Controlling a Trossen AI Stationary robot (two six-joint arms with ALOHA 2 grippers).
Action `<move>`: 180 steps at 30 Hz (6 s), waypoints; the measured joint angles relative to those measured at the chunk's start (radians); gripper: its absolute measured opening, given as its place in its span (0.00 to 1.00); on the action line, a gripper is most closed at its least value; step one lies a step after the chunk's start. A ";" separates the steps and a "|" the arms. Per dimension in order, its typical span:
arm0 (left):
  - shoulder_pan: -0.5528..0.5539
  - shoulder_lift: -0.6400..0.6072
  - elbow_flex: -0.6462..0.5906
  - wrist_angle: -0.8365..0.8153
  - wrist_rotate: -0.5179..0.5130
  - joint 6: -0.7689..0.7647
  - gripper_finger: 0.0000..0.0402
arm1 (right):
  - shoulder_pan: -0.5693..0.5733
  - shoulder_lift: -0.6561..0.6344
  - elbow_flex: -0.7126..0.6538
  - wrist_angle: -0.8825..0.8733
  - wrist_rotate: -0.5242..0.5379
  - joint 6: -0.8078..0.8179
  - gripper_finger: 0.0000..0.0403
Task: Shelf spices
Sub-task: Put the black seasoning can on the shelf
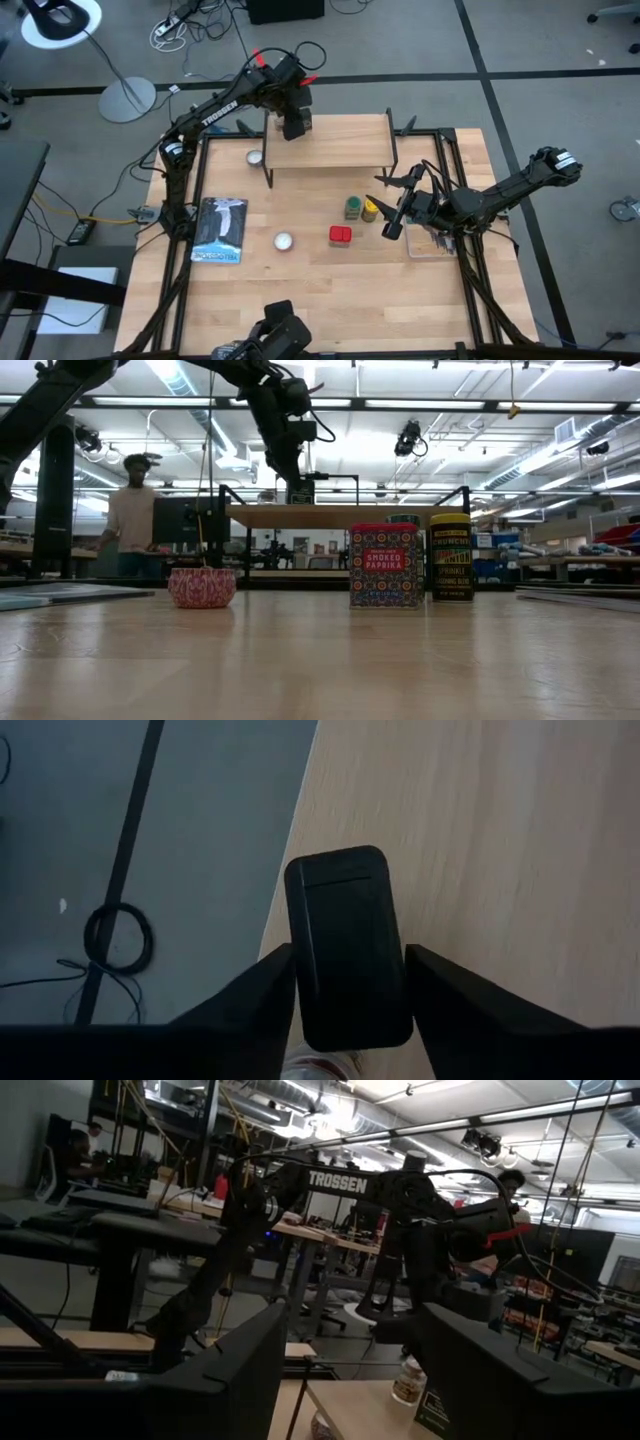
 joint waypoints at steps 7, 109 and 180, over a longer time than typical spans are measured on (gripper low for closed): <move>-0.001 0.000 0.000 0.000 0.000 -0.023 0.54 | 0.000 0.000 0.000 0.000 0.000 0.000 0.57; -0.090 0.072 0.117 -0.157 -0.102 -0.016 0.05 | 0.002 0.000 0.000 0.000 0.000 0.000 0.56; -0.123 0.068 -0.033 0.302 -0.187 0.089 0.26 | -0.003 0.000 0.000 -0.024 0.001 0.000 0.56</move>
